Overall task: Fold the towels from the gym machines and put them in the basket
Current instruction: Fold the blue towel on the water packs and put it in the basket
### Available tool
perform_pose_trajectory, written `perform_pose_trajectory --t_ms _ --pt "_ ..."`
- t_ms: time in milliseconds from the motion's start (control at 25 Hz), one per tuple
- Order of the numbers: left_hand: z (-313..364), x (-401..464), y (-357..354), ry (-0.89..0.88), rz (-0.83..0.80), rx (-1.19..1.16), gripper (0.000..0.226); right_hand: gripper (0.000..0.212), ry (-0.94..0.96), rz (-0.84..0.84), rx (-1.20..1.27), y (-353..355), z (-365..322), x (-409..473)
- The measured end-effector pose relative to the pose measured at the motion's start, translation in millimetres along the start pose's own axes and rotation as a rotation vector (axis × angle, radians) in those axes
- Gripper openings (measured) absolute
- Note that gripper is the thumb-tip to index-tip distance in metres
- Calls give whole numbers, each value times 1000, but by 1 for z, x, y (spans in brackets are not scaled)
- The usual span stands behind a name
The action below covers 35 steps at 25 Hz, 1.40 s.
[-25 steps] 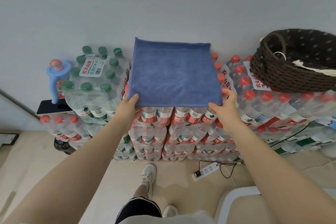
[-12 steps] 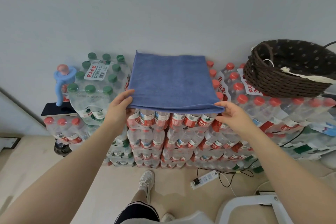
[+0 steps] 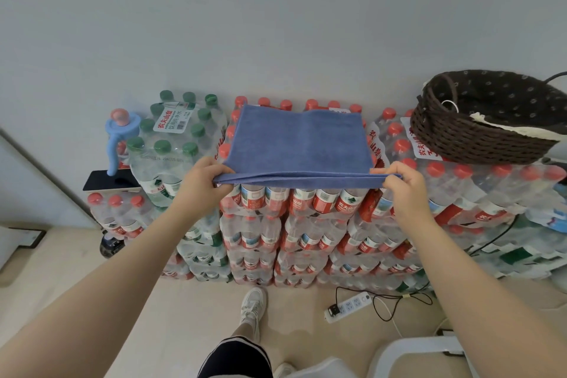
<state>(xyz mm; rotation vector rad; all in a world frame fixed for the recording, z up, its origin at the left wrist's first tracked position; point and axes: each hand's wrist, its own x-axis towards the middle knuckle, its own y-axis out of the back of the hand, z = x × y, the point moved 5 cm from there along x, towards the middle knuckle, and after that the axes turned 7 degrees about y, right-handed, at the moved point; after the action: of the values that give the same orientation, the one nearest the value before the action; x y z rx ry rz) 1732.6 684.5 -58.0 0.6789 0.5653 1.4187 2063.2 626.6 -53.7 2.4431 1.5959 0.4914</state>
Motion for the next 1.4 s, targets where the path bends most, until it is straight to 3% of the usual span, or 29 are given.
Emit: perform_pose_trajectory --t_ms 160,320,600,760,920,1160,1320,1400 --pt "12 19 14 10 -35 -165 8 33 -12 92 3 -7 -7 26" --pt "21 68 11 132 -93 -473 21 16 -37 147 -117 -20 -9 71" --pt "9 163 -17 384 -225 -600 15 25 -121 100 -320 -44 9 158" --pt "-1 195 -26 434 -213 -421 17 37 -113 -5 -508 -56 23 186" --pt "-6 213 -33 345 -109 -114 17 29 -139 -2 -695 -62 29 195" --pt "2 227 -42 172 -82 232 16 24 -123 41 -822 -68 37 198" --pt "5 225 -43 219 -58 360 17 24 -205 38 -787 -68 37 197" --pt "12 220 -37 171 34 431 28 28 -142 45 -967 -73 20 191"
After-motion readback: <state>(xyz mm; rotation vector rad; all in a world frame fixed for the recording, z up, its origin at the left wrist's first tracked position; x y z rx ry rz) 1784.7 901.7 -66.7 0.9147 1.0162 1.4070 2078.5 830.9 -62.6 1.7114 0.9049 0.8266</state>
